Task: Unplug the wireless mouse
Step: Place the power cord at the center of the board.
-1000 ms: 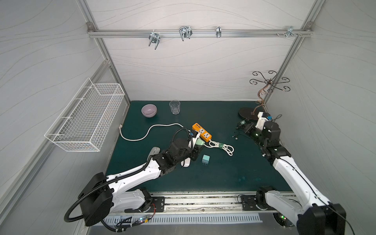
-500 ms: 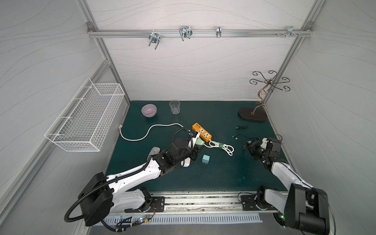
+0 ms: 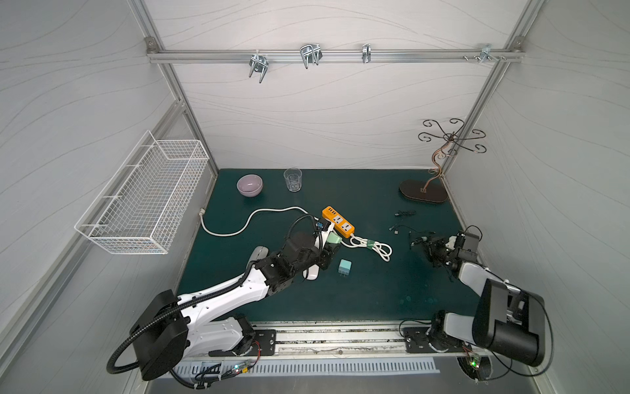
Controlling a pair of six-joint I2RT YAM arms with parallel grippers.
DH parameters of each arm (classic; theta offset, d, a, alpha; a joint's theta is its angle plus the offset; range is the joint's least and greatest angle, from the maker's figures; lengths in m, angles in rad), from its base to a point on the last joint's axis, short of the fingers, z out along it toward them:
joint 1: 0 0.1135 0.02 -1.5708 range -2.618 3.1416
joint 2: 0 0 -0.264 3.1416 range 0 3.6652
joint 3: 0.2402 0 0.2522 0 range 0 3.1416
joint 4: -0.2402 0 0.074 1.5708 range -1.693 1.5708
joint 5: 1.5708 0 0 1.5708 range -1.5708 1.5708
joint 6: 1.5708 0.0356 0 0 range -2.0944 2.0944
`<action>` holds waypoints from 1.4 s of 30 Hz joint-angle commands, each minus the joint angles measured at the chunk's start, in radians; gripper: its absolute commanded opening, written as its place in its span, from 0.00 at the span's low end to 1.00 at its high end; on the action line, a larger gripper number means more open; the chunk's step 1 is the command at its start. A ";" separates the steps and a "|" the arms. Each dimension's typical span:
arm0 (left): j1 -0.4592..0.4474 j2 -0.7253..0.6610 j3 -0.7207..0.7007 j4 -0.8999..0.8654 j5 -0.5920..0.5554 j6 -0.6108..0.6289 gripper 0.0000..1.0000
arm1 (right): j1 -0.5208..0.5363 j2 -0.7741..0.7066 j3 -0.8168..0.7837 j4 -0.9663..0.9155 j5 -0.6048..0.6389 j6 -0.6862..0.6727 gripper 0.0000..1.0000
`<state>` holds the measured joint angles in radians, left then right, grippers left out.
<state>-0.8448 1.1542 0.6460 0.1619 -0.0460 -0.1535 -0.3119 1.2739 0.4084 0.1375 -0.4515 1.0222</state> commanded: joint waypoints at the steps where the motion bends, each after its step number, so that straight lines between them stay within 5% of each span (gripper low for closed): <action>1: 0.006 -0.022 -0.003 0.024 -0.015 -0.001 0.07 | -0.027 0.003 -0.021 -0.018 -0.006 0.024 0.30; 7: 0.010 0.007 0.013 0.022 0.017 -0.010 0.08 | -0.086 -0.040 -0.008 -0.135 -0.015 0.018 0.40; 10: 0.010 0.019 0.023 0.015 0.037 -0.014 0.10 | -0.097 -0.068 0.016 -0.186 -0.042 0.020 0.55; 20: 0.009 0.002 0.014 0.016 0.025 -0.009 0.12 | -0.098 0.076 0.327 -0.807 -0.024 -0.282 0.55; 29: 0.009 0.001 0.015 0.009 0.038 -0.009 0.13 | -0.098 0.067 0.279 -0.741 -0.053 -0.252 0.47; 34: 0.010 0.050 0.038 0.007 0.098 -0.014 0.14 | -0.092 -0.094 0.315 -0.777 -0.011 -0.256 0.49; 42: -0.012 0.197 0.111 -0.032 0.206 -0.026 0.12 | 0.045 -0.472 0.327 -0.619 0.007 -0.277 0.67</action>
<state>-0.8474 1.3132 0.6910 0.1162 0.1150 -0.1623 -0.3099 0.8707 0.7288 -0.5476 -0.4580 0.7635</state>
